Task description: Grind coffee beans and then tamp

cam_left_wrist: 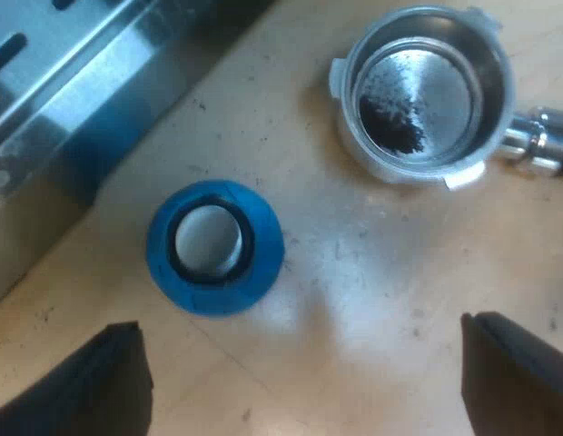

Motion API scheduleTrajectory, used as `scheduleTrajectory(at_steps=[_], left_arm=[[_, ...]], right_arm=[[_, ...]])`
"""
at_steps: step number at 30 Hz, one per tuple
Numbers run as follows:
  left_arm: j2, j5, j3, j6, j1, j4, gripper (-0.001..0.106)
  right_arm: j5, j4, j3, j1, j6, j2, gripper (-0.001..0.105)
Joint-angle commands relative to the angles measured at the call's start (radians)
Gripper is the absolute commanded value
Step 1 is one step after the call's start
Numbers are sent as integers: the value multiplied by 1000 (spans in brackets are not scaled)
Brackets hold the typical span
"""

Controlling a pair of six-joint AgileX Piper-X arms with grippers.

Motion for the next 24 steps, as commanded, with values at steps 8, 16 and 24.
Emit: scheduleTrajectory(at_steps=[8, 16, 24], left_arm=[[111, -12, -8, -9, -4, -107, 72], [184, -34, -8, -4, -4, -149, 72], [201, -41, -8, 3, -4, -169, 71]], right_arm=[[14, -7, -2, 1, -12, -3, 94], [14, -7, -2, 1, -12, -3, 94], [14, -7, -2, 1, -12, -3, 94]])
